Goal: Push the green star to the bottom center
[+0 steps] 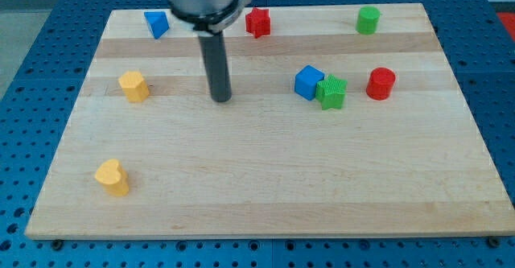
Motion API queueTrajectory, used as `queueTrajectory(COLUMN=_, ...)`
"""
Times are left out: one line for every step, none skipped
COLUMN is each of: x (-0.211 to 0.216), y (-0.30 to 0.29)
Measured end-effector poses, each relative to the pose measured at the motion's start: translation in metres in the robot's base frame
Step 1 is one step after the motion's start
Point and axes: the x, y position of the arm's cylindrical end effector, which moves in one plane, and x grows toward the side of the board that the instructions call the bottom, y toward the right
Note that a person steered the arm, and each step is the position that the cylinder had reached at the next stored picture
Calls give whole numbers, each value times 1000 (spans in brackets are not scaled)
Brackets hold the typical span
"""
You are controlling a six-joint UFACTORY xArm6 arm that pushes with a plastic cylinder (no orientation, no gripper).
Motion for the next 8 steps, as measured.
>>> queueTrajectory(x=-30, y=22)
queueTrajectory(x=-58, y=51)
queueTrajectory(x=-71, y=93)
queueTrajectory(x=-72, y=133)
queueTrajectory(x=-66, y=161)
queueTrajectory(x=-55, y=174)
queueTrajectory(x=-40, y=175)
queueTrajectory(x=-22, y=175)
